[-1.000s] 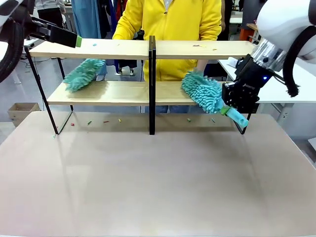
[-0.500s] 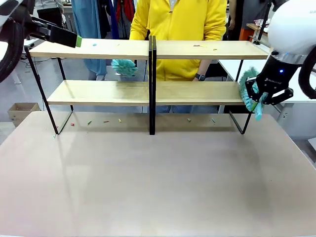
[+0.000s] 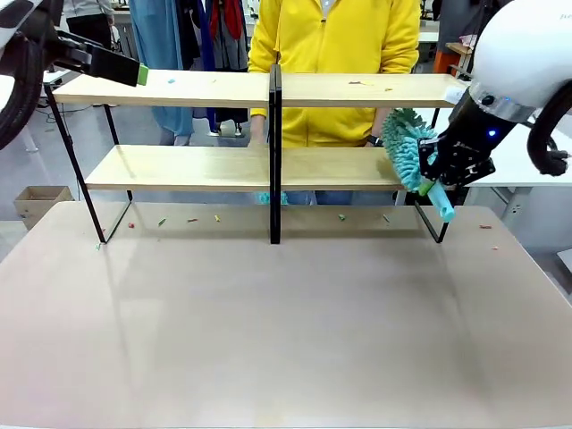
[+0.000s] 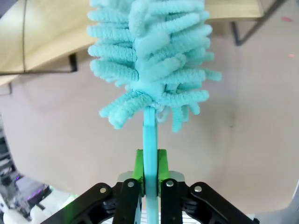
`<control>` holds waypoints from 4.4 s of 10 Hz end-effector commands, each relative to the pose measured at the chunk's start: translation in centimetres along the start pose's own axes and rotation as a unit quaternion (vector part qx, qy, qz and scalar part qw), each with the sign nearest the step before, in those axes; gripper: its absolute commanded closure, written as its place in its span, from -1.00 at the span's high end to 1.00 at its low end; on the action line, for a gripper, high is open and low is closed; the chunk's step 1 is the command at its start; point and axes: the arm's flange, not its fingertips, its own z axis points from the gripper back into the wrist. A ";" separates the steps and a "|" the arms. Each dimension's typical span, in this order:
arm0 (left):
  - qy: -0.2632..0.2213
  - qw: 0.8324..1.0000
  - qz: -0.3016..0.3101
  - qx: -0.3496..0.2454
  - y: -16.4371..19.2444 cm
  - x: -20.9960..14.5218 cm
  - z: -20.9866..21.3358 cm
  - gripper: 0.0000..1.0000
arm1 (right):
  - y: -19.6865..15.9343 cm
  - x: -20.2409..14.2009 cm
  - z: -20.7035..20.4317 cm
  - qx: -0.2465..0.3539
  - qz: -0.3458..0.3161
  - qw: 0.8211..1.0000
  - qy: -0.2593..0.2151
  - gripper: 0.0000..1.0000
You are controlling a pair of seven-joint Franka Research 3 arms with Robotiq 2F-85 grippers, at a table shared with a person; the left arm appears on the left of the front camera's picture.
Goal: Clean the shelves.
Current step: Clean a randomly selected level of the Shelf with the Duster, then clean another randomly selected level of the Shelf with the Duster.
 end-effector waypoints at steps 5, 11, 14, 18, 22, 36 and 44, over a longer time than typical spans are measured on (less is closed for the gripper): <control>-0.001 1.000 0.000 0.003 0.0 -0.1 0.0 1.00 | -6.1 -2.6 5.9 0.192 0.214 0.932 0.218 -0.75; -0.001 1.000 0.000 0.003 0.0 -0.1 0.0 1.00 | -16.3 -14.0 23.0 0.264 0.367 0.892 -0.003 -0.75; -0.001 1.000 0.000 0.003 0.0 -0.1 0.0 1.00 | -20.2 -16.7 31.0 0.264 0.379 0.865 -0.196 -0.75; -0.001 1.000 0.000 0.003 0.0 -0.1 0.0 1.00 | -21.8 -17.8 35.1 0.252 0.329 0.876 -0.247 -0.75; -0.001 1.000 0.000 0.003 0.0 -0.1 0.0 1.00 | -21.8 -17.8 35.1 0.252 0.329 0.876 -0.247 -0.75; -0.001 1.000 0.000 0.003 0.0 -0.1 0.0 1.00 | 3.8 -12.0 25.6 0.032 0.489 0.869 -0.061 -0.75; -0.001 1.000 0.000 0.003 0.0 -0.1 0.0 1.00 | 13.4 -9.9 20.7 0.025 0.509 0.859 -0.048 -0.75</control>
